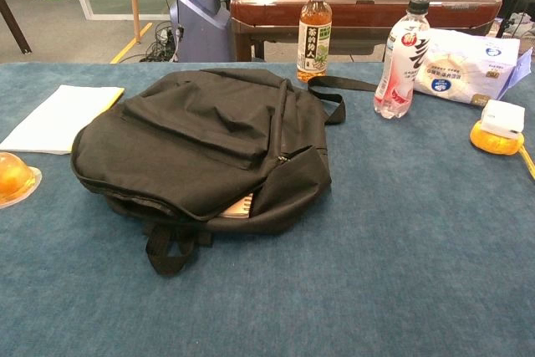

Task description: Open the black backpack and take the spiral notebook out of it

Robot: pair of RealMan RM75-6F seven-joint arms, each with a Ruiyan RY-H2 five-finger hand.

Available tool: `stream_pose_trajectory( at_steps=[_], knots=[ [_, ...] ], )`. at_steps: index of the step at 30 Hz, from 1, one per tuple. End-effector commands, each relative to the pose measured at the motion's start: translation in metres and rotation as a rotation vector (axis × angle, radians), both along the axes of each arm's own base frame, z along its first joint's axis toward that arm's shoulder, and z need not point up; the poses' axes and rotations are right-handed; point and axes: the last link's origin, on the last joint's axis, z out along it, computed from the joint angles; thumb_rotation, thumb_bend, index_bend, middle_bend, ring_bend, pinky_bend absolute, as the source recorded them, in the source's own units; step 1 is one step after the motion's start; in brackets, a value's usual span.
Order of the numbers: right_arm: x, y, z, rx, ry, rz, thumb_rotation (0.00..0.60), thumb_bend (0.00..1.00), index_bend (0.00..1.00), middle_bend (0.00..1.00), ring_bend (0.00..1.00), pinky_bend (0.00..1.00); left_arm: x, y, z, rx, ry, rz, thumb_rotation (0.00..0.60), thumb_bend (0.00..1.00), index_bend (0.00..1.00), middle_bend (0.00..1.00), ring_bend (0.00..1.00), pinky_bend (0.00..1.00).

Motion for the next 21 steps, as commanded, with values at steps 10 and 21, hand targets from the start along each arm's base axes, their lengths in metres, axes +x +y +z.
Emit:
stream_pose_trajectory(
  at_steps=[10, 21],
  knots=[
    [0.027, -0.003, -0.008, 0.098, -0.095, 0.077, 0.6, 0.26, 0.28, 0.34, 0.29, 0.46, -0.003, -0.004, 0.004, 0.013, -0.004, 0.001, 0.6, 0.27, 0.19, 0.21, 0.19, 0.18],
    [0.089, -0.033, -0.047, 0.385, -0.115, 0.292, 0.6, 0.23, 0.28, 0.34, 0.29, 0.46, -0.004, -0.008, 0.006, 0.017, -0.008, 0.004, 0.6, 0.27, 0.19, 0.21, 0.19, 0.18]
  ],
)
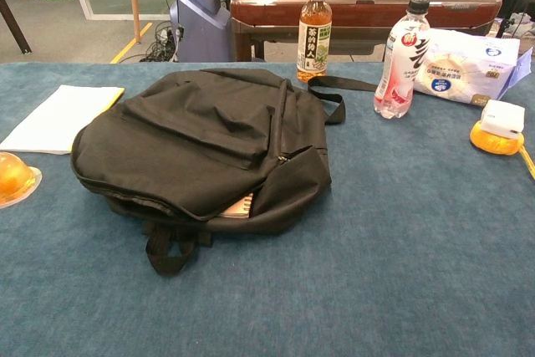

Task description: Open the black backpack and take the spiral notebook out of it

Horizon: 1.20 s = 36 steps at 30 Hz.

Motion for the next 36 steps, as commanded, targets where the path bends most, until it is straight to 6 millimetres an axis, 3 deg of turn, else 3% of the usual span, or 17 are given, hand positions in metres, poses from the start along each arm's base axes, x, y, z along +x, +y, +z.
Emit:
stream_pose_trajectory(
  at_steps=[1, 9, 20, 36],
  knots=[
    [0.026, -0.013, -0.019, 0.116, -0.007, 0.09, 0.6, 0.22, 0.28, 0.34, 0.29, 0.46, 0.0, -0.001, 0.001, 0.001, 0.001, -0.002, 0.6, 0.27, 0.19, 0.21, 0.19, 0.18],
    [0.074, -0.04, -0.064, 0.315, -0.023, 0.225, 0.6, 0.15, 0.28, 0.32, 0.27, 0.45, 0.001, -0.004, 0.006, 0.014, 0.001, 0.001, 0.6, 0.27, 0.19, 0.21, 0.19, 0.18],
    [0.131, -0.074, -0.129, 0.427, -0.022, 0.342, 0.6, 0.09, 0.19, 0.21, 0.14, 0.31, 0.007, -0.007, 0.008, 0.008, -0.009, -0.011, 0.6, 0.27, 0.19, 0.21, 0.19, 0.18],
    [0.186, -0.104, -0.208, 0.444, -0.002, 0.388, 0.6, 0.09, 0.14, 0.14, 0.09, 0.27, 0.011, -0.01, 0.009, 0.0, -0.02, -0.013, 0.6, 0.27, 0.19, 0.21, 0.19, 0.18]
  ],
)
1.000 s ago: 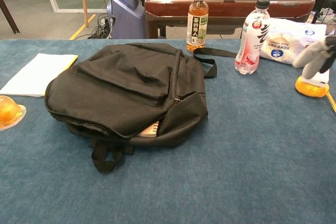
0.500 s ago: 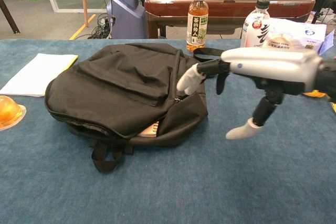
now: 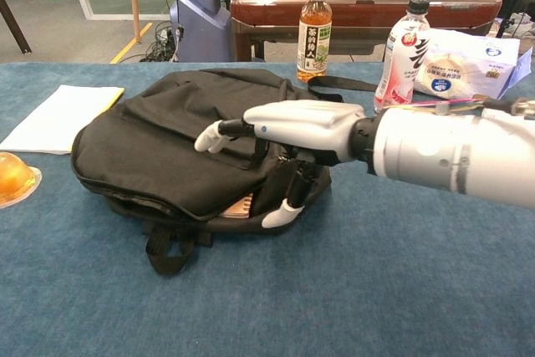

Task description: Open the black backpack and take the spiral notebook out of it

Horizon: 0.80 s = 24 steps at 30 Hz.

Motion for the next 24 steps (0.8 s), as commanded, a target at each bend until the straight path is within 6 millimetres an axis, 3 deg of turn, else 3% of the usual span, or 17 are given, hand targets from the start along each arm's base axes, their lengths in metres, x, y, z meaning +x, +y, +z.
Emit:
stream_pose_trajectory(
  at_steps=[1, 16, 24],
  knots=[
    [0.012, -0.006, -0.015, -0.013, 0.005, 0.016, 0.6, 0.09, 0.14, 0.14, 0.09, 0.27, 0.0, -0.001, 0.0, 0.0, -0.001, 0.001, 0.6, 0.27, 0.19, 0.21, 0.19, 0.18],
    [0.045, -0.017, -0.061, -0.129, -0.025, 0.063, 0.6, 0.1, 0.14, 0.15, 0.09, 0.27, -0.002, -0.005, 0.003, 0.001, -0.013, 0.01, 0.6, 0.27, 0.19, 0.21, 0.2, 0.18],
    [0.057, -0.027, -0.075, -0.213, -0.027, 0.068, 0.6, 0.22, 0.23, 0.22, 0.12, 0.27, -0.003, -0.006, 0.002, 0.001, -0.018, 0.015, 0.6, 0.27, 0.19, 0.21, 0.2, 0.18]
  ],
)
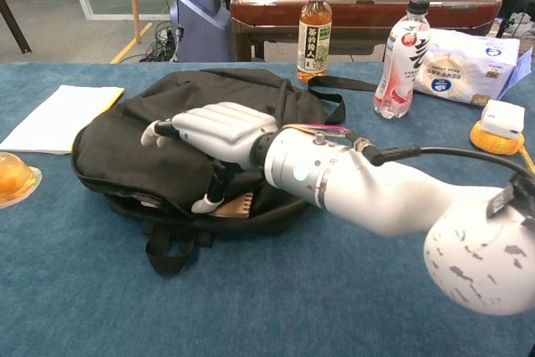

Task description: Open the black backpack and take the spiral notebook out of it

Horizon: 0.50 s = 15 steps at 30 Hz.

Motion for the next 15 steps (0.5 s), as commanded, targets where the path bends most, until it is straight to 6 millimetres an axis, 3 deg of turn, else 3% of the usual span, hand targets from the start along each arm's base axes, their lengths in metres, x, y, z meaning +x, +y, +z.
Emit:
stream_pose_trajectory(
  at_steps=[1, 10, 15],
  knots=[
    [0.006, -0.005, -0.005, -0.032, -0.009, -0.009, 0.6, 0.24, 0.24, 0.23, 0.13, 0.27, 0.0, 0.0, 0.0, -0.001, -0.002, 0.001, 0.6, 0.27, 0.19, 0.21, 0.2, 0.18],
    [0.011, -0.02, -0.014, -0.079, -0.027, -0.063, 0.6, 0.43, 0.34, 0.31, 0.2, 0.32, -0.002, 0.0, 0.0, -0.005, -0.011, 0.006, 0.6, 0.27, 0.19, 0.21, 0.2, 0.18],
    [0.015, -0.025, -0.018, -0.102, -0.047, -0.086, 0.6, 0.5, 0.54, 0.44, 0.29, 0.39, -0.004, 0.0, 0.001, -0.005, -0.015, 0.012, 0.6, 0.27, 0.19, 0.21, 0.2, 0.18]
  ],
)
